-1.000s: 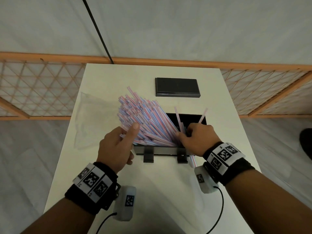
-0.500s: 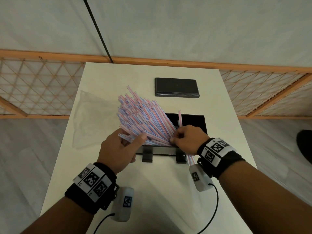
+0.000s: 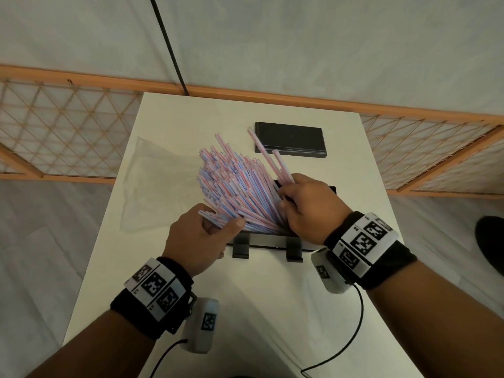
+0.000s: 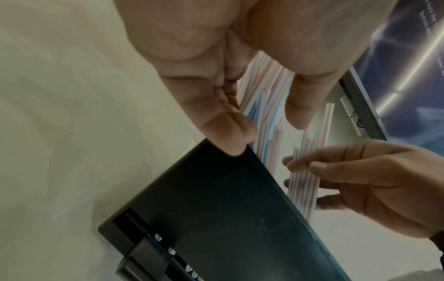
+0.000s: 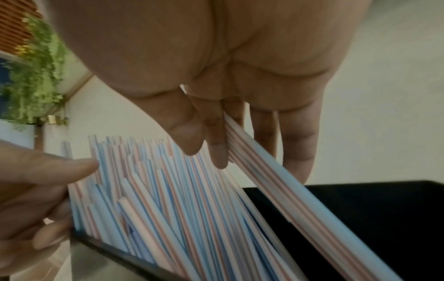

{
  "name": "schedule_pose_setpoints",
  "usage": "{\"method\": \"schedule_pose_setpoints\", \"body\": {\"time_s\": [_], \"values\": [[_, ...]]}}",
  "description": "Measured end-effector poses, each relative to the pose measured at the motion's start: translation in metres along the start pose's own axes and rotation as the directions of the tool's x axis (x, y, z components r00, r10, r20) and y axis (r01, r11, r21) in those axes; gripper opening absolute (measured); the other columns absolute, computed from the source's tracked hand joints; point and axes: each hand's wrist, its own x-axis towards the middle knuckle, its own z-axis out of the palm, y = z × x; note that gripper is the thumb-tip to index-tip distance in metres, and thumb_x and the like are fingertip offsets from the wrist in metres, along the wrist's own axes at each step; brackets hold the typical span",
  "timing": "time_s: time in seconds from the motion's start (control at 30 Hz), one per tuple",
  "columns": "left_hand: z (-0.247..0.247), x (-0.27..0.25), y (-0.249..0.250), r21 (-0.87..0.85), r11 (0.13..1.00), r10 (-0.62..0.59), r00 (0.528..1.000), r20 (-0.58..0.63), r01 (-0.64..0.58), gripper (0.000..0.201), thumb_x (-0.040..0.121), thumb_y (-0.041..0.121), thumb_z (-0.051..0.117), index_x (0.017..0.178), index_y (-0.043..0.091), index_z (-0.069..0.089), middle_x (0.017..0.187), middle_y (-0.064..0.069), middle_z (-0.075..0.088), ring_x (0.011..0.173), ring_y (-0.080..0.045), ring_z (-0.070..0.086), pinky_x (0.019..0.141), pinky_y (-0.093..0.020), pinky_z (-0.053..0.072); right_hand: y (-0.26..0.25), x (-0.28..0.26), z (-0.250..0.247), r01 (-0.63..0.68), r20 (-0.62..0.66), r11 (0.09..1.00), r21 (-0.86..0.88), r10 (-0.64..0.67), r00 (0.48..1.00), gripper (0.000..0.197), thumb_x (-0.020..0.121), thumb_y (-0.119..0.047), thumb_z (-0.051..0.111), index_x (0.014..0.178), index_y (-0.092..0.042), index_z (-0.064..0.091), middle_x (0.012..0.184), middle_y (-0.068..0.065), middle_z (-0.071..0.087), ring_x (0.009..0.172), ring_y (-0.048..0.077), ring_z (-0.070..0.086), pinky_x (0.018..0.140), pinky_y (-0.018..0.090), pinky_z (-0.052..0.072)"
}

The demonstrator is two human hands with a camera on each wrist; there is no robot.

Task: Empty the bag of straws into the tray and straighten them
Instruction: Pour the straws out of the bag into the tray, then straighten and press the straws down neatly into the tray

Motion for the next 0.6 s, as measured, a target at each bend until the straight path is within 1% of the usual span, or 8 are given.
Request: {"method": "schedule_pose_setpoints", "body": {"time_s": [0.13,0.2,0.27,0.3,0.37,0.43,0.53,0.6], "values": [[0.0,-0.001,0.001,0.001,1.0,-0.001,1.0,0.003,0.001,0.037,0.078,0.047,0.081,0.093,0.016,0.068,0.066,-0.004,0.07,0.053,-0.02,0.07,0.057,-0.044,0.063,-0.002,0.003,0.008,0.069,0.106,0.997,-0.042,-0.064,0.992,0.032,0.089,-0.018,0.046,0.103,-0.001,0.068,0.115,0.013,0.061,0.098,0.032,0.061,0.09,0.035,0.05],[0.0,-0.002,0.002,-0.001,1.0,-0.001,1.0,-0.001,0.001,0.04,0.076,0.047,0.082,0.092,0.014,0.067,0.065,-0.005,0.069,0.052,-0.02,0.07,0.056,-0.044,0.063,0.004,0.002,0.019,0.1,0.162,0.995,-0.017,-0.096,0.982,0.032,0.087,-0.016,0.047,0.104,0.0,0.069,0.132,0.018,0.056,0.116,0.034,0.057,0.106,0.027,0.041],[-0.001,-0.003,0.004,0.008,1.0,0.001,1.0,-0.002,-0.001,0.042,0.076,0.047,0.082,0.093,0.013,0.066,0.065,-0.006,0.068,0.052,-0.02,0.07,0.057,-0.044,0.063,0.01,-0.003,0.023,0.078,0.112,0.995,0.056,-0.084,0.99,0.027,0.084,-0.011,0.053,0.1,-0.003,0.073,0.138,0.021,0.052,0.125,0.034,0.053,0.109,0.018,0.028],[-0.002,-0.004,0.004,0.016,1.0,0.002,1.0,-0.005,-0.002,0.041,0.076,0.046,0.082,0.093,0.013,0.065,0.064,-0.005,0.068,0.052,-0.019,0.07,0.057,-0.044,0.063,0.013,-0.007,0.023,0.065,0.043,0.994,0.084,-0.069,0.997,0.023,0.081,-0.005,0.059,0.098,-0.006,0.074,0.138,0.021,0.052,0.125,0.032,0.053,0.108,0.016,0.027],[-0.004,-0.004,0.004,0.031,0.999,0.009,1.0,-0.014,-0.009,0.039,0.077,0.044,0.082,0.089,0.013,0.062,0.061,-0.001,0.065,0.051,-0.018,0.07,0.058,-0.045,0.062,0.02,-0.016,0.023,0.032,-0.117,0.99,0.139,-0.016,0.993,0.022,0.074,0.005,0.065,0.088,-0.01,0.076,0.131,0.018,0.057,0.118,0.028,0.057,0.104,0.023,0.039],[-0.005,-0.004,0.004,0.067,0.997,0.027,0.999,-0.022,-0.025,0.037,0.079,0.043,0.081,0.079,0.015,0.058,0.052,0.006,0.059,0.047,-0.018,0.067,0.057,-0.046,0.062,0.027,-0.025,0.022,-0.028,-0.217,0.983,0.183,0.068,0.974,0.02,0.07,0.008,0.066,0.076,-0.01,0.072,0.112,0.012,0.064,0.102,0.025,0.064,0.086,0.022,0.046],[-0.004,-0.005,0.009,0.16,0.986,0.052,0.998,-0.028,-0.047,0.035,0.082,0.047,0.076,0.073,0.016,0.061,0.046,0.01,0.054,0.042,-0.016,0.061,0.058,-0.046,0.059,0.036,-0.033,0.023,-0.232,-0.141,0.961,0.147,0.253,0.957,0.013,0.075,-0.005,0.067,0.086,-0.013,0.067,0.091,0.004,0.062,0.081,0.023,0.06,0.07,0.023,0.045],[-0.001,-0.005,0.014,0.194,0.98,0.059,0.997,-0.047,-0.049,0.039,0.083,0.051,0.073,0.071,0.015,0.064,0.05,0.006,0.058,0.046,-0.02,0.062,0.062,-0.047,0.058,0.036,-0.034,0.025,-0.345,-0.019,0.935,0.078,0.348,0.937,0.026,0.082,-0.019,0.067,0.106,-0.013,0.062,0.098,0.005,0.063,0.088,0.026,0.06,0.073,0.025,0.041]]}}
